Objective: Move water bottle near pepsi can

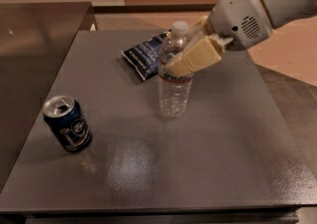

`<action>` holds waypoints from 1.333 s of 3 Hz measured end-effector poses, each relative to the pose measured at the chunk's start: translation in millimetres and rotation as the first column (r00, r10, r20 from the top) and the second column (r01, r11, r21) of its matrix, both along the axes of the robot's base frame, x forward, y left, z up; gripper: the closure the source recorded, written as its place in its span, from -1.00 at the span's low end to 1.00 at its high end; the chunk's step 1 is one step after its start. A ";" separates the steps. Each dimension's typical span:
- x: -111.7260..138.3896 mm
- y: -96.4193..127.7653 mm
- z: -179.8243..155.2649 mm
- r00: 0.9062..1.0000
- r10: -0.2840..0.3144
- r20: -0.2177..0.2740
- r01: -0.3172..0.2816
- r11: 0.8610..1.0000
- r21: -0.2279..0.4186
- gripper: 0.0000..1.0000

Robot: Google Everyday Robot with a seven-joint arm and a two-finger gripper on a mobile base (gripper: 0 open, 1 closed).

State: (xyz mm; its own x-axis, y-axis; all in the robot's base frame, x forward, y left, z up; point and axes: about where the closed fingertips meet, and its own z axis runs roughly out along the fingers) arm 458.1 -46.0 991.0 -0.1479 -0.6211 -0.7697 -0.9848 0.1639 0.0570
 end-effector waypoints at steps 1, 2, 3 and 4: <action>-13.6 41.4 -6.7 0.997 0.082 -0.005 -0.082 0.996 0.031 1.00; -30.7 76.2 -19.0 0.987 0.161 0.013 -0.162 0.986 0.029 1.00; -42.8 101.6 -27.3 0.975 0.220 0.031 -0.221 0.975 0.019 1.00; -49.7 118.0 -36.2 0.965 0.260 0.037 -0.260 0.966 0.003 0.65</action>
Offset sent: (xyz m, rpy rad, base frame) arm -0.0484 0.1122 -0.0369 0.0312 -0.0252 0.2501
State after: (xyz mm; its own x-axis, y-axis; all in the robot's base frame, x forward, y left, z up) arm 408.4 72.1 954.8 0.0459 -0.6286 -0.7763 -0.9950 -0.0981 0.0206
